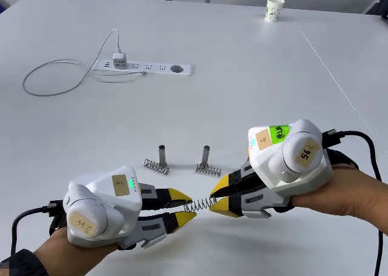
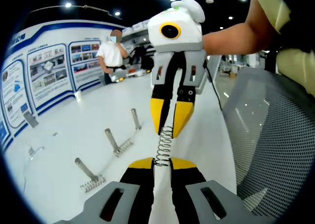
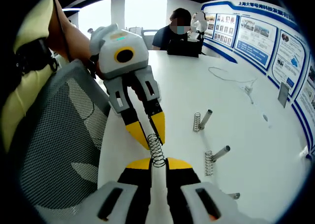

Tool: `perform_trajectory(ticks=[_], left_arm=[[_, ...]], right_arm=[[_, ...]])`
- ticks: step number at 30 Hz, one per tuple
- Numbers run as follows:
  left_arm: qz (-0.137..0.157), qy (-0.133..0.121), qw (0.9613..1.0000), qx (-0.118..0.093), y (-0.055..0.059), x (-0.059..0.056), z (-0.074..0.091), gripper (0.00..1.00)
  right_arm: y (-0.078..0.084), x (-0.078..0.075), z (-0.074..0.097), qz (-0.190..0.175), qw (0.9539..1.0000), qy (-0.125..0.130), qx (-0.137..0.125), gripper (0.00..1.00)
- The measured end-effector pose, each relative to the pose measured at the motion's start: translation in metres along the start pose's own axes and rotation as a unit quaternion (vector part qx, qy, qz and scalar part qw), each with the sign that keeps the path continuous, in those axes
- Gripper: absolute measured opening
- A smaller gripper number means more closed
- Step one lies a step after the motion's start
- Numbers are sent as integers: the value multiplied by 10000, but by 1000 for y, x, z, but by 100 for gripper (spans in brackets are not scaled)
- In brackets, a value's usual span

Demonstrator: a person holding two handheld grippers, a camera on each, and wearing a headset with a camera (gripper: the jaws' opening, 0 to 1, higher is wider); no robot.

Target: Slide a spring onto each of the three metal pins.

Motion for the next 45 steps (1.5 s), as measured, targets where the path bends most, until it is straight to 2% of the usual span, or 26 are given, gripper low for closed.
perform_trajectory(ticks=[11, 25, 35, 42, 45], left_arm=[[-18, 16, 10000, 7, 0, -1, 1, 11], [-80, 32, 9999, -79, -5, -2, 1, 11], [-79, 13, 9999, -124, -5, -1, 1, 11], [-27, -5, 9999, -165, -5, 1, 1, 12], [-1, -9, 9998, -195, -6, 1, 1, 16]], right_arm=[[-17, 4, 5, 149, 9998, 17, -137, 12], [-40, 9, 2, 281, 9983, 32, -515, 12], [-44, 11, -1, 160, 9974, -2, -697, 12], [-43, 9, 2, 184, 9969, 118, -752, 11], [-42, 5, 5, 139, 9967, 201, -778, 11]])
Point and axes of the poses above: the centre of the closed fingertips' face, and the gripper's own axes: z roughly backward along the fingers, x roughly to its left, y roughly out of its underside, the point moved 7 cm from there along z, roughly backward along the fingers, and after that the axes turned 3 degrees about x, right-handed, at the moved point
